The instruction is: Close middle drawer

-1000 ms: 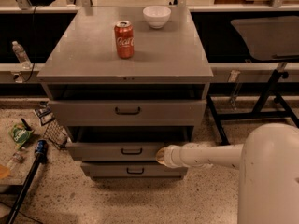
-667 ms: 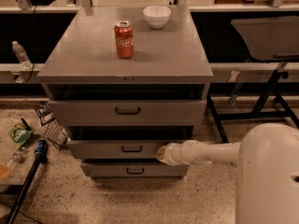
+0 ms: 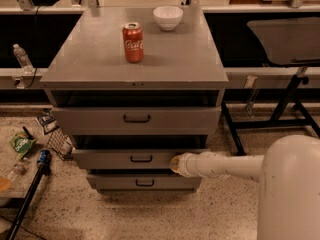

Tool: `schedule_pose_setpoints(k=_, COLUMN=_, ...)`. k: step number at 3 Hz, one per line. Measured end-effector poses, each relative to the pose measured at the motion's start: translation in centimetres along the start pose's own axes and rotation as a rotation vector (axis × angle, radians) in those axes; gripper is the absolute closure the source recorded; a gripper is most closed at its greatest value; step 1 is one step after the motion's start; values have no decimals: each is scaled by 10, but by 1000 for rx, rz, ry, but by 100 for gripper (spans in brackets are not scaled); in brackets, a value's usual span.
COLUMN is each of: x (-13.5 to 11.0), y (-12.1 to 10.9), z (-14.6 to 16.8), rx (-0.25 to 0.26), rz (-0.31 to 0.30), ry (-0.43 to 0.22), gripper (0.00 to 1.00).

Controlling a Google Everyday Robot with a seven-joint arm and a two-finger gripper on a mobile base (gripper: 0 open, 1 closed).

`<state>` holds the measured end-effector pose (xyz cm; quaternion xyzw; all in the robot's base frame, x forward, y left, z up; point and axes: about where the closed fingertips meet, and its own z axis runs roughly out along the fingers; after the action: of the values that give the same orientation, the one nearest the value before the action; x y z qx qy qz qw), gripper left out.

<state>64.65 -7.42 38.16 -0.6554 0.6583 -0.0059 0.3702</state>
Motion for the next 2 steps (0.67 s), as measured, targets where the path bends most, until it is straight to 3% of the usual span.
schedule_pose_setpoints(k=1, x=-3, y=8, z=-6, rx=-30, rz=0, ry=-17, gripper=100)
schedule_pose_setpoints(k=2, x=-19, y=26, z=-32, rx=-109, rz=12, ry=-103, gripper=100)
